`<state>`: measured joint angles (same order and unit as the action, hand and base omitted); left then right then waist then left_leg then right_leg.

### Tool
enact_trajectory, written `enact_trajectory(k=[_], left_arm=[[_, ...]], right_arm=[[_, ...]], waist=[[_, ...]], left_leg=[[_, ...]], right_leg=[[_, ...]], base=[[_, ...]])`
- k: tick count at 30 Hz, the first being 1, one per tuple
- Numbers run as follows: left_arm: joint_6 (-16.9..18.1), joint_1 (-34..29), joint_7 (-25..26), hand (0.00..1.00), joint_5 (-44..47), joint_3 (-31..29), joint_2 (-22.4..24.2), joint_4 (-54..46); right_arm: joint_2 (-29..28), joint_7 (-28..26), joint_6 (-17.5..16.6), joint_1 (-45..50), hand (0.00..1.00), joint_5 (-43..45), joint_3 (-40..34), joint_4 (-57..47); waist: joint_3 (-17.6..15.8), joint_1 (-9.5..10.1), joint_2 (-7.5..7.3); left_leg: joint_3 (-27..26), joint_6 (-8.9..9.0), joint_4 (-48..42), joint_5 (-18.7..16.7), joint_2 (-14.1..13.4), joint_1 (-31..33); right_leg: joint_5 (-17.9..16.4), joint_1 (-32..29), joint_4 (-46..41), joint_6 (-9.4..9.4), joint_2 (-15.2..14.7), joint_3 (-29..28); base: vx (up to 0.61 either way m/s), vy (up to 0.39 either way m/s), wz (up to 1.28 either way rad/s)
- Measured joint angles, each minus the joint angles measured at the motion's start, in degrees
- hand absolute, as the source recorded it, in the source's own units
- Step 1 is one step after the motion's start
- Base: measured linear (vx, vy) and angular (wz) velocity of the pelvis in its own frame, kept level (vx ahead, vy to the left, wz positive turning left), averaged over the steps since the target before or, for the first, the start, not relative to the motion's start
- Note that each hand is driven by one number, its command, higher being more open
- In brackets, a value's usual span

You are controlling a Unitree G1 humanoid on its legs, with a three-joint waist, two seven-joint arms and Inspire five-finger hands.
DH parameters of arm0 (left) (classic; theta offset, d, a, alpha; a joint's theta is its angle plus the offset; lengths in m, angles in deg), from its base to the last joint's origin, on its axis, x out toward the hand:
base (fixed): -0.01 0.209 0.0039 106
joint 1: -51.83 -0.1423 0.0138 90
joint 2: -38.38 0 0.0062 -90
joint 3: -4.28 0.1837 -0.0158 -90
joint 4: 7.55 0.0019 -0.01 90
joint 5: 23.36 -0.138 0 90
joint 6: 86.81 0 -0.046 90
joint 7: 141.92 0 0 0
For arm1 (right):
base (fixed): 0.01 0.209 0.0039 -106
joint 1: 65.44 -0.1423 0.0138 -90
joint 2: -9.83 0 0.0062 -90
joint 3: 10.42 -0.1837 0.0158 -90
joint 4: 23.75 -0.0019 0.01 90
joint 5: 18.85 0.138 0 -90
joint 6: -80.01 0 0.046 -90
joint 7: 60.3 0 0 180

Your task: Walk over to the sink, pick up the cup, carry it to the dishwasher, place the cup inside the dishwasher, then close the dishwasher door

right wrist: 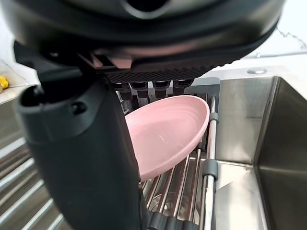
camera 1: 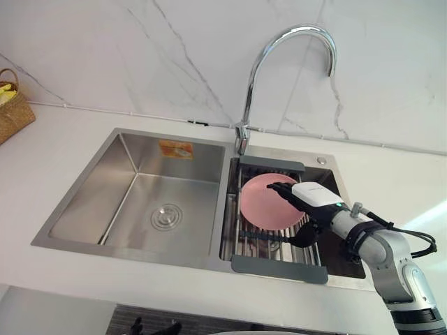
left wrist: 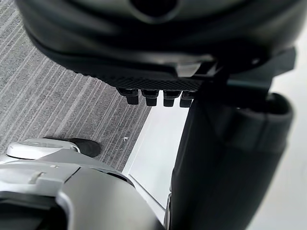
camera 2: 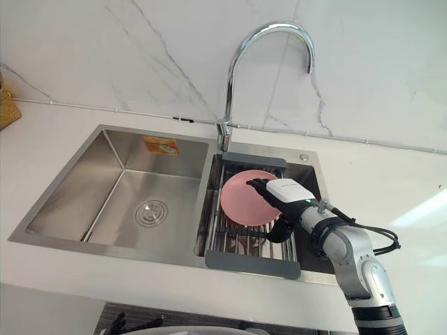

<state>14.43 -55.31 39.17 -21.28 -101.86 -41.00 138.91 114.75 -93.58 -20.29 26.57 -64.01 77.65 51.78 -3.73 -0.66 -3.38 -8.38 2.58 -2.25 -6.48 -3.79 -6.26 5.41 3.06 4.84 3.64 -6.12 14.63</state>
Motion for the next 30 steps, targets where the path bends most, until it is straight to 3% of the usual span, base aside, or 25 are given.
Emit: enact_trajectory(k=[12,30], left_arm=[[0.1,0.2,0.1,1.00,0.1,0.7,-0.1,-0.2],[-0.2,0.7,0.3,1.00,0.1,2.0,-0.2,-0.6]], right_arm=[[-1.0,8.3,-3.7,1.9,1.00,-8.8,1.3,0.1],[-2.6,10.1,-1.0,3.0,1.00,-10.8,6.1,5.6]], waist=[[-0.5,0.80,0.18],[-1.3,1.34,0.71]], left_leg=[[0.1,0.01,0.0,0.0,0.0,0.1],[0.5,0.09,0.0,0.2,0.0,0.3]], right_leg=[[0.0,-0.1,0.0,0.01,0.0,0.1],[0.0,0.0,0.1,0.04,0.0,0.6]], base=[[-0.02,-0.004,0.00],[-0.01,-0.001,0.00]])
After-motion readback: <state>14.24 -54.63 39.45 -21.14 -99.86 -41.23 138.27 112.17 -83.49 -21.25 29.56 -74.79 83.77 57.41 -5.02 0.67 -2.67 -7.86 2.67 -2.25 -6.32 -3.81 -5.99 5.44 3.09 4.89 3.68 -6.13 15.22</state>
